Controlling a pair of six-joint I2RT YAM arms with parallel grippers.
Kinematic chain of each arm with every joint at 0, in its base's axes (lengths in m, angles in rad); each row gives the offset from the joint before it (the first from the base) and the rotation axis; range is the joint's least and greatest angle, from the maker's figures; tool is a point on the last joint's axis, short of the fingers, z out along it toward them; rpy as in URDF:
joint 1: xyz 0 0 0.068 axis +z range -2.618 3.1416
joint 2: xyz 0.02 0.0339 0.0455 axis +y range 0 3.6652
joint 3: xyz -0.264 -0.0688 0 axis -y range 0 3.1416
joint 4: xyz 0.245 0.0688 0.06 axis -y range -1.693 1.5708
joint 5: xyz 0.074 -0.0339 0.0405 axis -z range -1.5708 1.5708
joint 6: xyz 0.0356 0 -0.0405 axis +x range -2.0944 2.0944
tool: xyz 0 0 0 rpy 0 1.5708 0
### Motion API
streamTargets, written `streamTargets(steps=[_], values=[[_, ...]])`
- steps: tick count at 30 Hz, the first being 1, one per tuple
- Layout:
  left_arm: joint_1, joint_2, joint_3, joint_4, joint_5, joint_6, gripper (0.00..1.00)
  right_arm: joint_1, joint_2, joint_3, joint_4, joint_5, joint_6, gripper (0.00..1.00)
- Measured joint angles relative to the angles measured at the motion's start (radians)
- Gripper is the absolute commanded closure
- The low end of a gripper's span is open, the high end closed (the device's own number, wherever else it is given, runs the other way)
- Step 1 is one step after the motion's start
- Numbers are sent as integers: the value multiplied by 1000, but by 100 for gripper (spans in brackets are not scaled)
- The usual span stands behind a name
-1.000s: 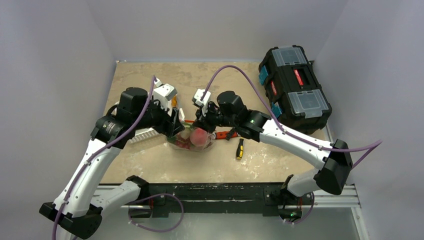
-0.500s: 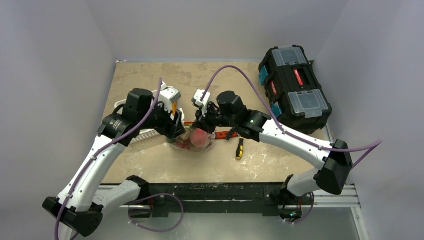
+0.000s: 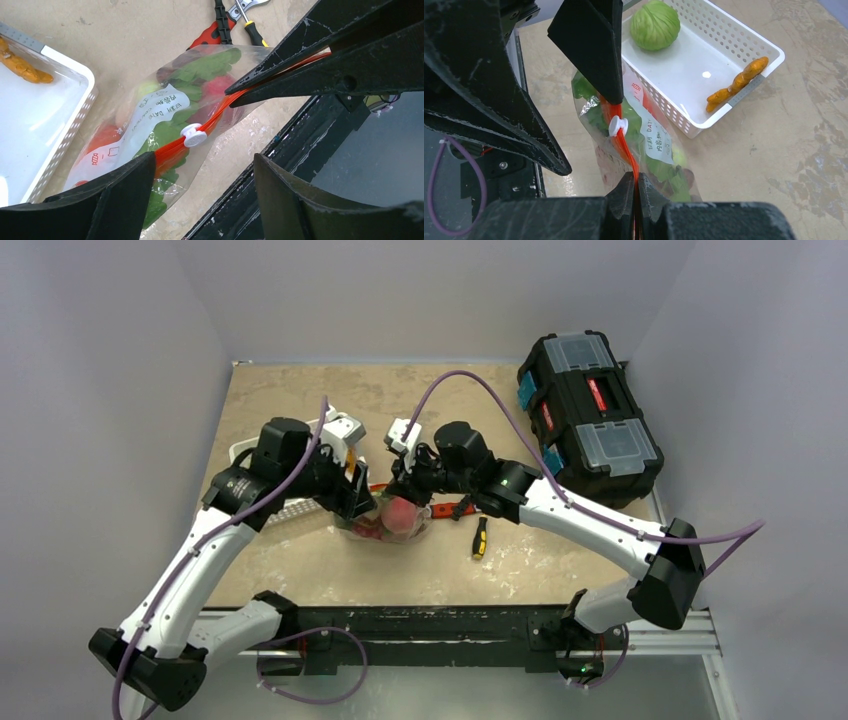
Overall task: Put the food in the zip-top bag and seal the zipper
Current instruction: Adjust the fake food in the zipper food storage bag.
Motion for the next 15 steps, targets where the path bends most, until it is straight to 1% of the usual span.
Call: streamTargets(steps=[2,5,8,11,15], values=[[0,-6,0,4,-4,-7,27,0,0,0,0,0,0,100],[0,-25,14,6,-18,-8,29,0,0,0,1,-5,0,100],[0,-34,61,9,-26,-7,37,0,0,0,3,-18,0,100],[3,-29,98,27,-23,2,42,0,0,0,5,-26,0,100],[19,3,101,38,10,23,55,0,-1,-2,6,-26,4,100]])
